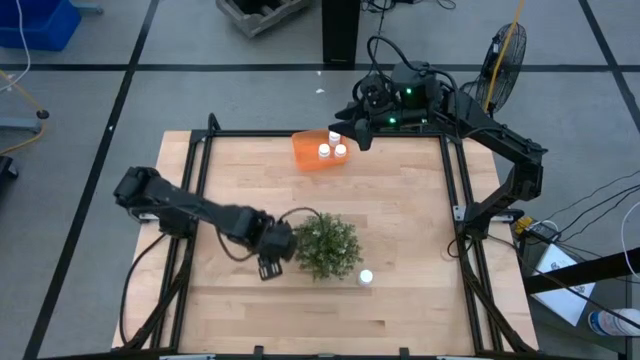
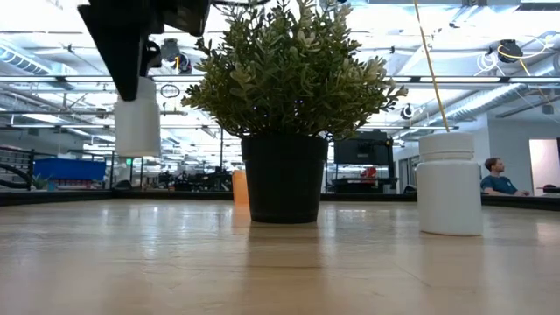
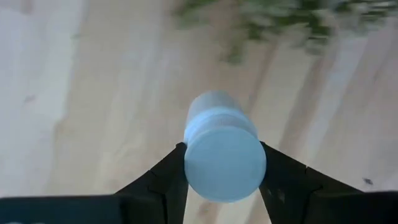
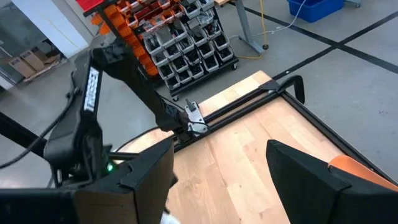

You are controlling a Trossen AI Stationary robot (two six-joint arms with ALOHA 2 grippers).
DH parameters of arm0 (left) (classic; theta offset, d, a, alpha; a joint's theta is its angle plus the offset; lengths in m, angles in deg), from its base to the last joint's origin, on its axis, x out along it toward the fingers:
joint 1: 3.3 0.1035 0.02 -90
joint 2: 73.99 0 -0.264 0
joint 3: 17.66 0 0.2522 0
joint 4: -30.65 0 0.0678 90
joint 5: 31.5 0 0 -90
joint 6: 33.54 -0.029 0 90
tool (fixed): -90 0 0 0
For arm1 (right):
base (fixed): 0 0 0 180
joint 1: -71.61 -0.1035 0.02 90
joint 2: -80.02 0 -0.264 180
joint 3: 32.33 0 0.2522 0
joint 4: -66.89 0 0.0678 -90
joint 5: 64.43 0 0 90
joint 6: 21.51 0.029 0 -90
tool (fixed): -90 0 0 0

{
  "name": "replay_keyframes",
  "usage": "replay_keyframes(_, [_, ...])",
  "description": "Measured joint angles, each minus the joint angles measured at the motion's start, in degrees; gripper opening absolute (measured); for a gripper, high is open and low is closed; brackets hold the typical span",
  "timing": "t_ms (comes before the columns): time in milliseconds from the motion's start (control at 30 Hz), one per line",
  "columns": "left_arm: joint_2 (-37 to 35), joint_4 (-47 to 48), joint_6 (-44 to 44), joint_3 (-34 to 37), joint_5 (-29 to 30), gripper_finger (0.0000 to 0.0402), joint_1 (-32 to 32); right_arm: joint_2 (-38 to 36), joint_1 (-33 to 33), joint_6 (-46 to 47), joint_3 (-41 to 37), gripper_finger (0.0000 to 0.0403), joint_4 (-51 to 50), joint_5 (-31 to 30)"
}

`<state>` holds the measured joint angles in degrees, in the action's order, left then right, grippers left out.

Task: Pick and place pill bottles into a basket
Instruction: Put the left white pill bottle into the orange bin

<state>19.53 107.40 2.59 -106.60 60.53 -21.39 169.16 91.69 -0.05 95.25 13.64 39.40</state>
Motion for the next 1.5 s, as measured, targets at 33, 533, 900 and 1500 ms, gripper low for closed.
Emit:
replay_keyframes(33, [-0.65, 1.30, -1.01, 0.00, 0.08, 0.0167, 0.98, 0.00, 0.00, -0.10, 0.00, 0.0247, 0.01, 0.00])
replay_keyframes(533, [-4.40, 6.27, -21.24, 0.00, 4.46, 0.0171, 27.87, 0.00, 0.07, -1.36, 0.00, 0.0247, -2.28, -0.04])
replay_keyframes(900, [-4.39, -2.46, -41.14, -0.04, 7.21, 0.0167, 50.72, 0.00, 0.07, -2.78, 0.00, 0.0247, -1.04, -0.15])
replay_keyframes(1500, [-0.49, -20.34, -45.04, -3.75, -1.03, 0.0160, 58.97, 0.00, -2.95, -1.16, 0.00, 0.0247, -1.08, -0.20])
